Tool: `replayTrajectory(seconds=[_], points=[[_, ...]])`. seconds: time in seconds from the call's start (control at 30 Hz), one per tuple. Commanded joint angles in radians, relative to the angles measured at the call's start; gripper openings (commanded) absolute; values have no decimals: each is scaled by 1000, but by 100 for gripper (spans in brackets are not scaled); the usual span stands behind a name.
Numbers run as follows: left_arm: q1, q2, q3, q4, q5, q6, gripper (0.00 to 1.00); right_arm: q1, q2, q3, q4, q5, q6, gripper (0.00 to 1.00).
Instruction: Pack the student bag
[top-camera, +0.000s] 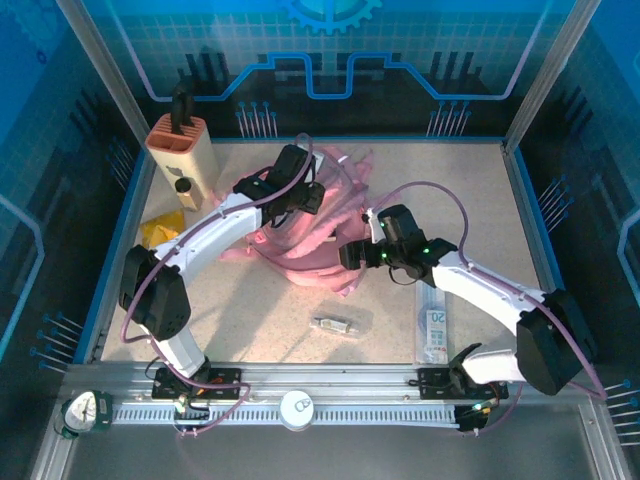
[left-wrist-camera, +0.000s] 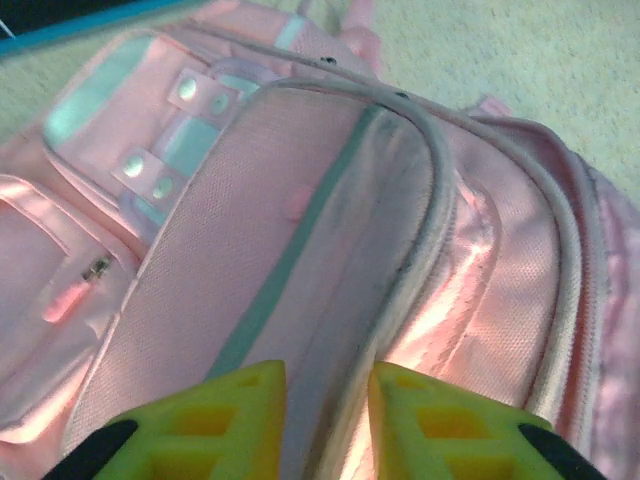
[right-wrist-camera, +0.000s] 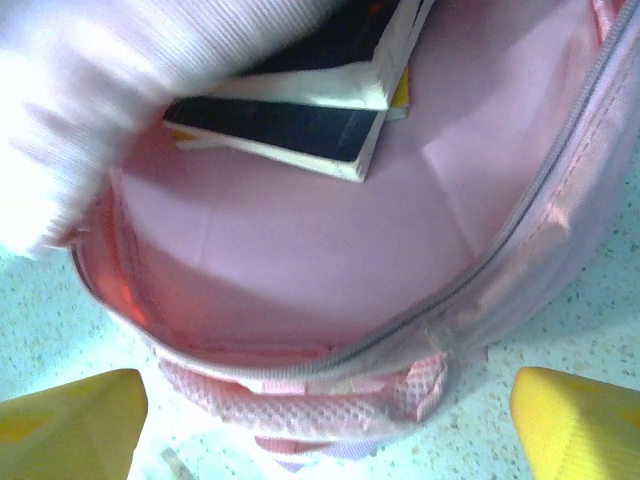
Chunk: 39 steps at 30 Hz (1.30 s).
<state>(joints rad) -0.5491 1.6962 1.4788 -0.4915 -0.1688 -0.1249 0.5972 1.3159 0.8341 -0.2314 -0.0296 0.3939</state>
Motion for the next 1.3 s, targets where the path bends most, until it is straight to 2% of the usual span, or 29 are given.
replayTrajectory(seconds=[0.0,0.07,0.27,0.43,0.57,0.73,0.9,1.0,1.17,1.27], points=[[-3,-101,-69,4,59,-138,44,47,-38,-12,-60,33,-38,100],[-1,-169,-144,40,77,-176,53,73,-32,-6,-72,30,-28,99],[35,-343,-359,55,14,-302,63,171,5,-18,-16,21,41,100],[157,-459,-558,82,29,-434,68,264,76,-12,41,-7,90,100],[269,-484,-675,130,94,-502,70,317,137,-11,89,-16,126,100],[398,-406,-754,237,153,-554,68,341,183,-19,150,-7,168,100],[509,-272,-748,378,239,-563,64,341,214,-14,176,-7,191,100],[528,-211,-739,468,260,-567,59,341,225,-18,190,-1,197,100],[529,-121,-708,571,293,-575,55,341,252,-13,202,-2,203,100],[529,-54,-676,595,327,-582,45,333,270,-13,225,-15,204,100]])
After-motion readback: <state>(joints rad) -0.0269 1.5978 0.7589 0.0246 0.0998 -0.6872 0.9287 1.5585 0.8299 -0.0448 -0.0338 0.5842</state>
